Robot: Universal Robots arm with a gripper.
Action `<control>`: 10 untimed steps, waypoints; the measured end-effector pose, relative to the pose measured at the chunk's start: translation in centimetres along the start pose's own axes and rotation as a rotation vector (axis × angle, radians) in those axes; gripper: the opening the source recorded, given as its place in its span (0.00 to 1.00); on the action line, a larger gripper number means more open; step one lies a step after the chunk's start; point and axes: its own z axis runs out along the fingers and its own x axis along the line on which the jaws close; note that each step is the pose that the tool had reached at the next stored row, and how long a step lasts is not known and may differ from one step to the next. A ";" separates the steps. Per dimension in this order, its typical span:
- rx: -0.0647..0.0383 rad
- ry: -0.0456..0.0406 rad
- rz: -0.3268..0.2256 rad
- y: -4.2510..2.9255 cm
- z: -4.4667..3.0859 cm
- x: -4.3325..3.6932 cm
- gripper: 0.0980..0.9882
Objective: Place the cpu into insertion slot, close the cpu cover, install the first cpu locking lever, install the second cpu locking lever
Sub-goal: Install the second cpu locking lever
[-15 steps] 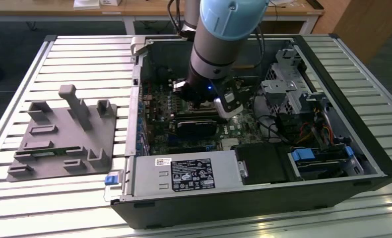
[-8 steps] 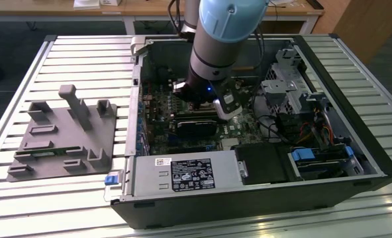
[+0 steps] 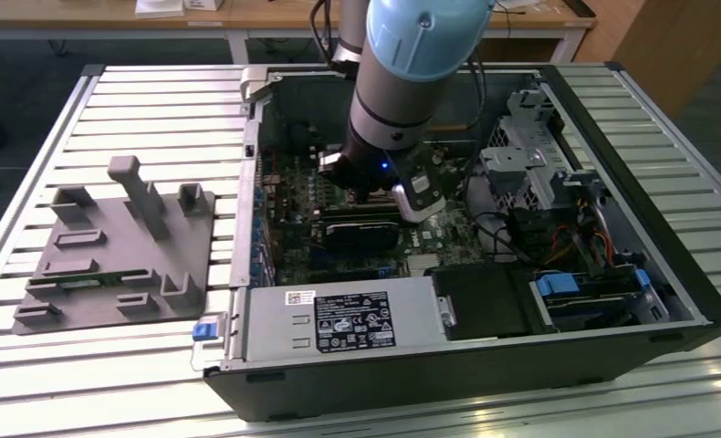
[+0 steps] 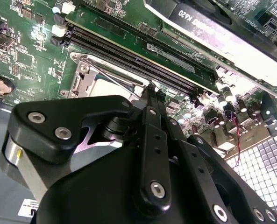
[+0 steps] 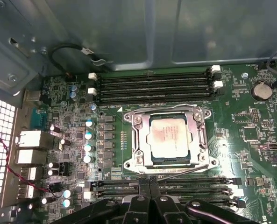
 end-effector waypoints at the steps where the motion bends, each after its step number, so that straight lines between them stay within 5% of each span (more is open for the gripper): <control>1: 0.000 0.0000 0.000 -0.01 0.03 0.00 0.01; 10: 0.000 0.0000 0.000 -0.07 0.23 -0.02 0.01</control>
